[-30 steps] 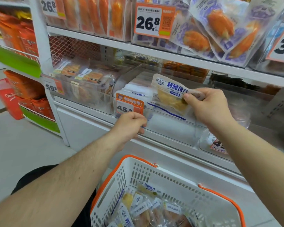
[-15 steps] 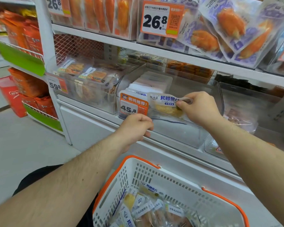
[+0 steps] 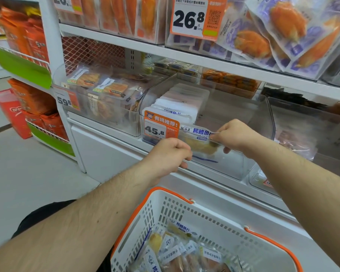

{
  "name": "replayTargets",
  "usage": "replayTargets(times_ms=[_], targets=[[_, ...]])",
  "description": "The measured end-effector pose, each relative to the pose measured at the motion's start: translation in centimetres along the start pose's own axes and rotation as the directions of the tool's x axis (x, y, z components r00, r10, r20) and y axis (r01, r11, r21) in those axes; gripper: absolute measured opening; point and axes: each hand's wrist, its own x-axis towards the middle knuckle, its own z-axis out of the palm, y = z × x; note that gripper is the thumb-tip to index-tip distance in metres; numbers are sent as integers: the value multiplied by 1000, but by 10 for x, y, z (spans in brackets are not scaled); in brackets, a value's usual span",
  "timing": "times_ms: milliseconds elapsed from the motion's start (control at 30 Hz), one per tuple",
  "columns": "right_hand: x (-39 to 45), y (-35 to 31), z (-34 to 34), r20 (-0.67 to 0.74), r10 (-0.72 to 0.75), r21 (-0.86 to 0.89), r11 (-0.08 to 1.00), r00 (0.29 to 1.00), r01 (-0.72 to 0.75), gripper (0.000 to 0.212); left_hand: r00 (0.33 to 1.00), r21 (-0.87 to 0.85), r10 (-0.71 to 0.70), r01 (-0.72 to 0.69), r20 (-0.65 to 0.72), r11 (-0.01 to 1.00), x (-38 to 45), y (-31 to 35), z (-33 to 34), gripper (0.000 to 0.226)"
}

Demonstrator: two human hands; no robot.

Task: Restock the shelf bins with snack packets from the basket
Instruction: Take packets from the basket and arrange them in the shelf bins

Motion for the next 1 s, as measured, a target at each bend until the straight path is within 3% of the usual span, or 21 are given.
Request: replayTargets(times_ms=[167, 333, 533, 767, 1000], targets=[[-2, -9, 3, 6, 25, 3, 1000, 1000, -25, 25, 1000, 5, 10, -11, 15, 1000, 1, 0, 0, 9], [-1, -36, 12, 0, -51, -27, 998, 999, 51, 28, 1000, 14, 11, -11, 24, 1000, 2, 1, 1, 11], [1, -27, 6, 163, -43, 123, 992, 986, 23, 25, 999, 12, 12, -12, 30, 1000, 1, 1, 1, 9], [2, -16, 2, 188, -45, 175, 984, 981, 11, 24, 999, 16, 13, -14, 33, 1000, -1, -2, -7, 9], [12, -49, 20, 253, -60, 239, 971, 966, -2, 24, 999, 0, 12, -12, 31, 1000, 0, -1, -5, 9]])
